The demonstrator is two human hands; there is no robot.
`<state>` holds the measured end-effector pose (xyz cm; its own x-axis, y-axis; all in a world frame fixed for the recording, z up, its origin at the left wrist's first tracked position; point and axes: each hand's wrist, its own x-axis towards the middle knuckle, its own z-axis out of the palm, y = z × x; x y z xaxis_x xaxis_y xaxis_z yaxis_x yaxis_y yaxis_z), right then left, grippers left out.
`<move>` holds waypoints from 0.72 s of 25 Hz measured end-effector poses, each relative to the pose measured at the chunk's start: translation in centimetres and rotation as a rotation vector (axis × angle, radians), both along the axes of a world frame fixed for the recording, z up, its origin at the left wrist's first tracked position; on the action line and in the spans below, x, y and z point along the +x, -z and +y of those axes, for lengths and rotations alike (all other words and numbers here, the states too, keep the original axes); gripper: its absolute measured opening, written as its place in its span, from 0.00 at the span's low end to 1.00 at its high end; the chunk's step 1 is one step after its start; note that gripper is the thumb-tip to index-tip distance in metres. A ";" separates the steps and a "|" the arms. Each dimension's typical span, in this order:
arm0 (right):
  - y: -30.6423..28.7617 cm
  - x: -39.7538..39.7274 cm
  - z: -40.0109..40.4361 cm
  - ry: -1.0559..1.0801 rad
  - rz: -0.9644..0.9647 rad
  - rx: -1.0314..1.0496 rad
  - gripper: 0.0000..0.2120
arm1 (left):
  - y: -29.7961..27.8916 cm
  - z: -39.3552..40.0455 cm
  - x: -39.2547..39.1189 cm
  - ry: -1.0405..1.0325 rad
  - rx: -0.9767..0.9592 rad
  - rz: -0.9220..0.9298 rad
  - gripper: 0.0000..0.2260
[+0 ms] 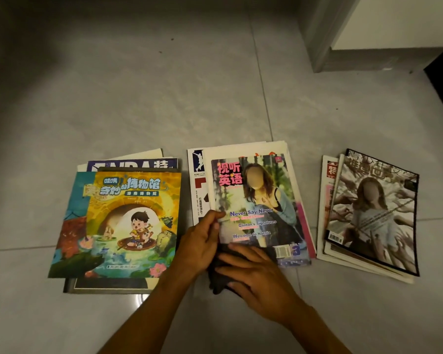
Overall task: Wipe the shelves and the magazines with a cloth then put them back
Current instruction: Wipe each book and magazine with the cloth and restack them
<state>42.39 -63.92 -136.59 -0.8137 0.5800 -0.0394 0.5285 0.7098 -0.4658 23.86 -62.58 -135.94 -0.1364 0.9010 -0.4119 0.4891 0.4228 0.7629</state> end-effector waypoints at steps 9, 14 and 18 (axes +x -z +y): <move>0.5 -0.1 8.1 0.519 -0.014 -0.012 0.22 | -0.3 0.2 -0.1 0.124 -0.108 0.026 0.31; 1.9 -5.1 15.9 0.211 0.003 -0.056 0.21 | 0.1 -0.2 -0.1 0.081 -0.074 -0.030 0.31; 2.0 -2.4 20.1 0.569 -0.109 0.046 0.24 | 0.4 -0.3 -0.5 0.073 -0.073 -0.027 0.30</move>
<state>40.03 -43.87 -138.54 -0.3661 0.9279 -0.0698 0.8759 0.3183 -0.3625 23.40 -62.89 -136.37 -0.0594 0.8755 -0.4795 0.5002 0.4418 0.7447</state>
